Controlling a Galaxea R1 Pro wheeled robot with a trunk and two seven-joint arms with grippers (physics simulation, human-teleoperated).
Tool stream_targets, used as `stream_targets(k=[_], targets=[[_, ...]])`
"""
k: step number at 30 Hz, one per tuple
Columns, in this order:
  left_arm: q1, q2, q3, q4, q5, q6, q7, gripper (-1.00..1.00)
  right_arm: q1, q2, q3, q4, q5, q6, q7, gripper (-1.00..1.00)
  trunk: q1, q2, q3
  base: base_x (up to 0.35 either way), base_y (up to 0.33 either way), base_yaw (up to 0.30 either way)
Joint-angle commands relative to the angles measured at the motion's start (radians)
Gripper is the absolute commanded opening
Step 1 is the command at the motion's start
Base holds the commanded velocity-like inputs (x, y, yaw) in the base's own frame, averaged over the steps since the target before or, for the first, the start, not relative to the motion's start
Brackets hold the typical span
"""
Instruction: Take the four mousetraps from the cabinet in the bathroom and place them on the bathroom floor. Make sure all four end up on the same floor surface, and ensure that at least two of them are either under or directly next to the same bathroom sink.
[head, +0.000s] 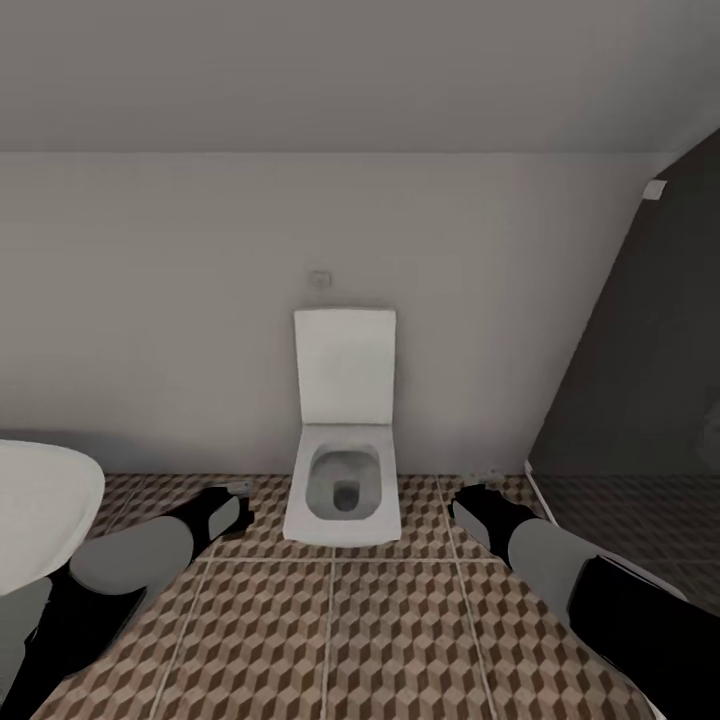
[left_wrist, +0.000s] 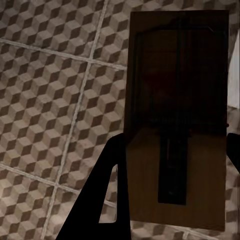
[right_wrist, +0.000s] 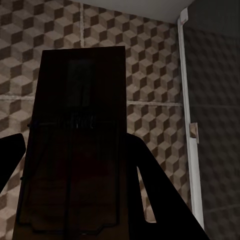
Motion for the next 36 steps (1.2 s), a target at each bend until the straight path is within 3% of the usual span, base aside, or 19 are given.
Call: stream_targets(k=[1, 7, 13, 27, 36], targets=[[-0.001, -0.006, -0.009, -0.001, 0.009, 0.002, 0.004, -1.0, -0.001, 0.0, 0.009, -0.002, -0.01, 0.004, -0.007, -1.0, 0.0, -0.001, -0.001, 0.0, 0.0, -0.012], [-0.001, -0.026, -0.007, -0.001, 0.009, 0.006, 0.004, -1.0, -0.001, 0.001, 0.008, -0.002, -0.01, 0.004, -0.007, -1.0, 0.0, -0.001, -0.001, 0.0, 0.0, -0.003], [-0.001, -0.045, -0.006, 0.0, 0.009, 0.006, 0.007, -1.0, -0.001, 0.002, 0.008, -0.002, -0.01, 0.004, -0.007, -1.0, 0.023, -0.043, -0.02, 0.0, 0.0, 0.0], [-0.001, -0.047, -0.006, 0.004, 0.01, 0.005, 0.011, -1.0, -0.001, 0.002, 0.008, -0.002, -0.01, 0.004, -0.007, -1.0, 0.077, -0.141, -0.063, 0.004, 0.0, 0.0], [-0.001, -0.046, -0.007, 0.004, 0.009, 0.013, 0.01, -1.0, -0.001, 0.002, 0.008, -0.002, -0.01, 0.004, -0.007, -1.0, 0.111, -0.204, -0.092, 0.231, 0.106, 0.0]])
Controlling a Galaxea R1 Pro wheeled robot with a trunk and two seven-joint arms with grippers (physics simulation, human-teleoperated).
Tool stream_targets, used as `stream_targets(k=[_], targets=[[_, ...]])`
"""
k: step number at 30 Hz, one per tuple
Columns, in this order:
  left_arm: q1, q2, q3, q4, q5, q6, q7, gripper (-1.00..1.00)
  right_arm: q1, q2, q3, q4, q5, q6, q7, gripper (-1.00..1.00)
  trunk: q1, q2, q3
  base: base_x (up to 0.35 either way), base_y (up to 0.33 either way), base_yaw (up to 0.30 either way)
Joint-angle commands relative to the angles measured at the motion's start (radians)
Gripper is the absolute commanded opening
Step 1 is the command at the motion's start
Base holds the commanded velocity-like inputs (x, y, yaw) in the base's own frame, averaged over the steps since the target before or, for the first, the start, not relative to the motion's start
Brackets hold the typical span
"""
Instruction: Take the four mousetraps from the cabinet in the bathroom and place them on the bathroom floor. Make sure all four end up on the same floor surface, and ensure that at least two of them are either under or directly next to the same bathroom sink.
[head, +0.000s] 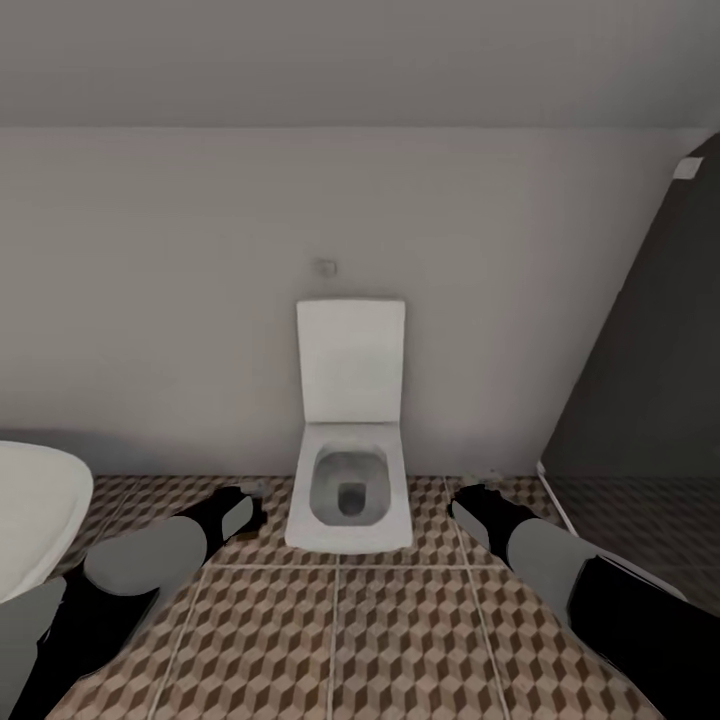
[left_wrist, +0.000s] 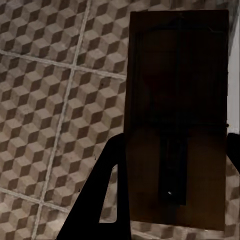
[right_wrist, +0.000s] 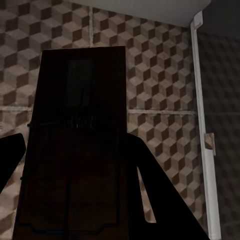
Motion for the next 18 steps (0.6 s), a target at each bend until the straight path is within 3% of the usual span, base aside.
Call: stream_targets(k=[1, 7, 18], targets=[[-0.001, 0.0, -0.009, -0.001, 0.009, 0.003, 0.004, -1.0, -0.001, 0.0, 0.009, -0.002, -0.01, 0.004, -0.007, -1.0, 0.004, -0.008, -0.004, 0.287, 0.14, 0.0], [-0.001, 0.0, -0.009, -0.001, 0.009, 0.002, 0.005, -1.0, -0.001, 0.0, 0.009, -0.002, -0.01, 0.004, -0.007, -1.0, 0.027, -0.05, -0.023, 0.262, 0.106, 0.0], [-0.001, -0.001, -0.009, -0.003, 0.009, 0.0, 0.005, -1.0, -0.001, 0.0, 0.009, -0.002, -0.01, 0.004, -0.007, -1.0, 0.07, -0.127, -0.057, 0.025, 0.008, 0.0]])
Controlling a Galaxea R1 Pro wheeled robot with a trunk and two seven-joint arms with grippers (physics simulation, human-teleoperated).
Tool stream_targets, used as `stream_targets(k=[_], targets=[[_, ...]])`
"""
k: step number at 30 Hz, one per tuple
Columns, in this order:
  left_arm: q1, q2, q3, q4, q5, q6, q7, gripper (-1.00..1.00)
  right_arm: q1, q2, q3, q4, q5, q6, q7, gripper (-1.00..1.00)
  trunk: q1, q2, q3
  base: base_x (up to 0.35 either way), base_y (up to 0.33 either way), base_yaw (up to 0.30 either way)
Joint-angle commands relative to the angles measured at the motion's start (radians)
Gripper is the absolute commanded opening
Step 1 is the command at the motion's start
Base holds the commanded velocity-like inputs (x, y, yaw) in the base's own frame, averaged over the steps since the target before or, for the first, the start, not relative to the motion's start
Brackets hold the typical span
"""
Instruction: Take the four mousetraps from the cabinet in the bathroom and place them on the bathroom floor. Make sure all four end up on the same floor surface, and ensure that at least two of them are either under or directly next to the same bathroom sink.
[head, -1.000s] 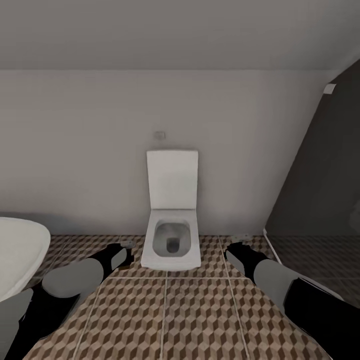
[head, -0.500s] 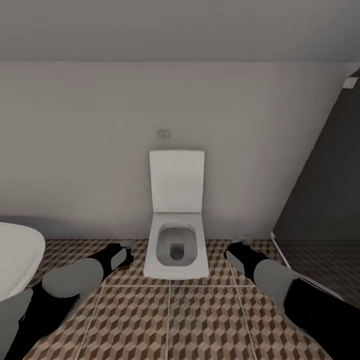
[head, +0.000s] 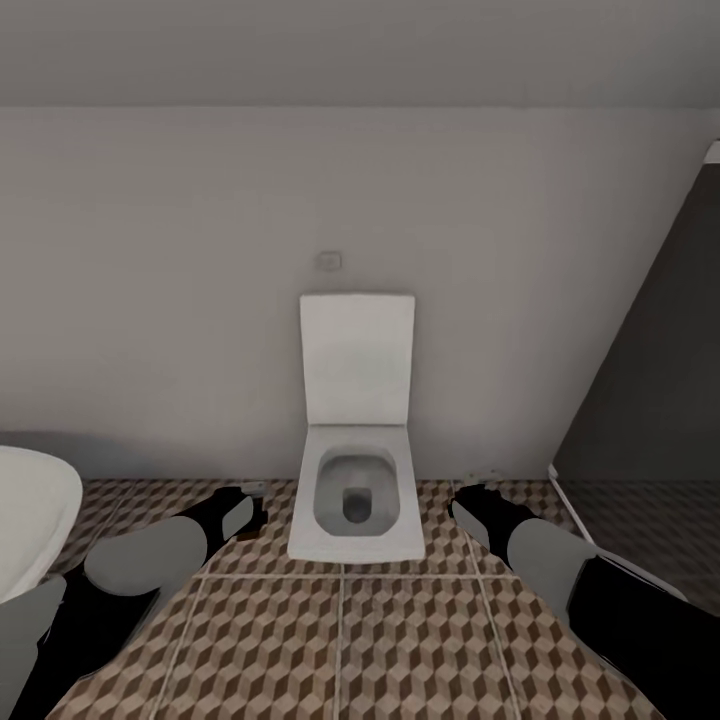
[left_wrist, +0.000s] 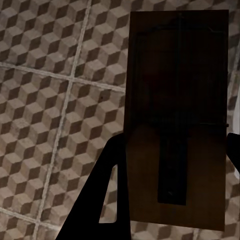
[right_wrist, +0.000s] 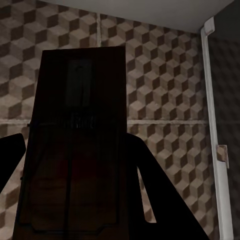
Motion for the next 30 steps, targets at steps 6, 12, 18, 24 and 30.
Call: stream_targets(k=[6, 12, 18, 24, 30], targets=[[-0.001, 0.0, -0.01, -0.002, 0.007, 0.001, 0.004, -1.0, -0.001, 0.0, 0.009, -0.002, -0.01, 0.003, -0.007, -1.0, 0.023, -0.043, -0.02, 0.0, 0.0, 0.0], [-0.001, 0.0, -0.01, -0.001, 0.006, 0.001, 0.004, -1.0, -0.001, 0.0, 0.009, -0.002, -0.01, 0.002, -0.007, -1.0, 0.046, -0.085, -0.039, 0.0, 0.0, 0.0], [-0.001, 0.0, -0.01, -0.002, 0.006, 0.004, 0.002, -1.0, -0.001, 0.0, 0.009, -0.002, -0.01, 0.002, -0.006, -1.0, 0.069, -0.127, -0.057, 0.03, 0.0, 0.0], [-0.001, 0.0, -0.011, -0.002, 0.005, 0.007, 0.002, -1.0, -0.001, 0.0, 0.009, -0.002, -0.01, 0.002, -0.006, -1.0, 0.092, -0.169, -0.076, 0.252, 0.0, 0.0], [-0.001, 0.0, -0.011, -0.003, 0.005, 0.006, 0.001, -1.0, -0.001, 0.0, 0.009, -0.002, -0.01, 0.002, -0.006, -1.0, 0.115, -0.211, -0.095, 0.106, 0.0, 0.0]])
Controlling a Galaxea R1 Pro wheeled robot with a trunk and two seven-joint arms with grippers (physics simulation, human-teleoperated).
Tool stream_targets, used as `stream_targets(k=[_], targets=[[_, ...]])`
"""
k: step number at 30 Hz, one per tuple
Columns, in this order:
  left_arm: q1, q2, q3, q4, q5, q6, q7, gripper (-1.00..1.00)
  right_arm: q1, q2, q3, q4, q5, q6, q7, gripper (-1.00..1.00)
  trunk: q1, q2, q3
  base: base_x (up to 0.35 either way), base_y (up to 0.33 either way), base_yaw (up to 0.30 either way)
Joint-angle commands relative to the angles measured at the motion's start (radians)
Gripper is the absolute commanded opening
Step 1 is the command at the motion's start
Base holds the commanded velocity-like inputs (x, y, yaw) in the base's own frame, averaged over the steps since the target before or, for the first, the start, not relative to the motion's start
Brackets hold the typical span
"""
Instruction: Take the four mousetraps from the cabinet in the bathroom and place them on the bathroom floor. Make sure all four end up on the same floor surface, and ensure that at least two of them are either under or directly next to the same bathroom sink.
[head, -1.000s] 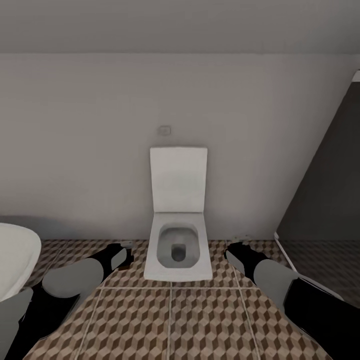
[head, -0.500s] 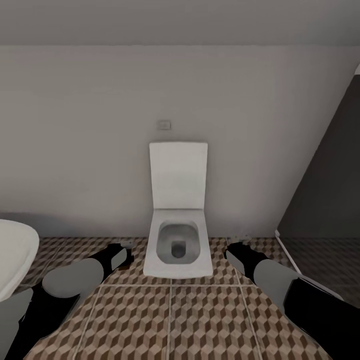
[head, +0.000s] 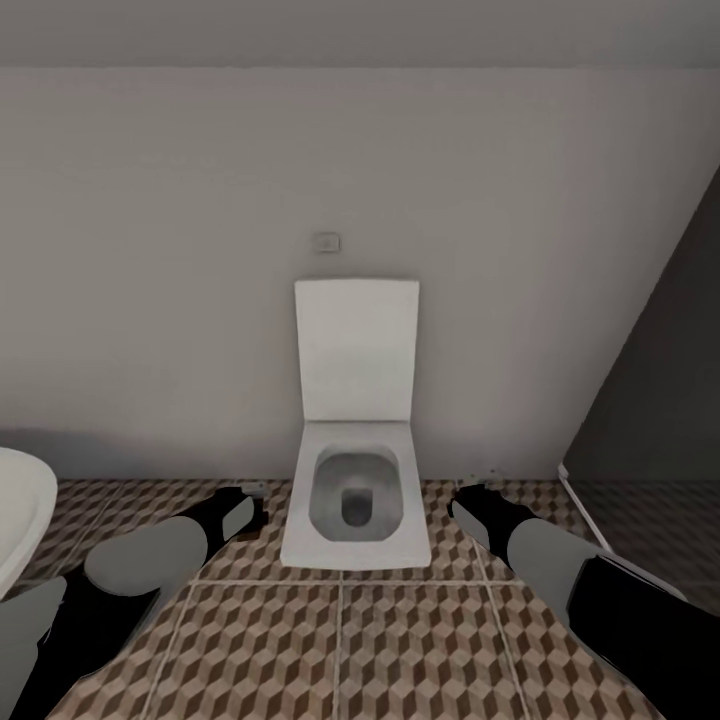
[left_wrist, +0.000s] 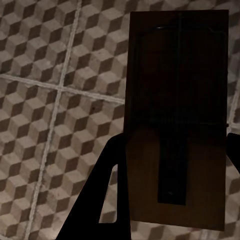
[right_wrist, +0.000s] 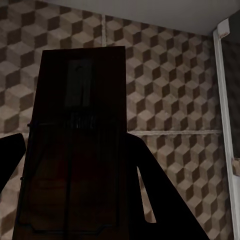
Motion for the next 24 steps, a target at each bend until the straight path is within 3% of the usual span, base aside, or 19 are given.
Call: stream_targets(k=[1, 24], targets=[[-0.001, 0.0, -0.009, -0.001, 0.009, 0.002, 0.005, -1.0, -0.001, 0.0, 0.009, -0.002, -0.01, 0.004, -0.007, -1.0, 0.004, -0.008, -0.004, 0.013, 0.0, 0.0], [-0.001, 0.002, -0.009, 0.0, 0.011, -0.001, 0.003, -1.0, -0.001, 0.0, 0.009, -0.002, -0.01, 0.003, -0.007, -1.0, 0.092, -0.169, -0.073, 0.001, 0.0, -0.027]])
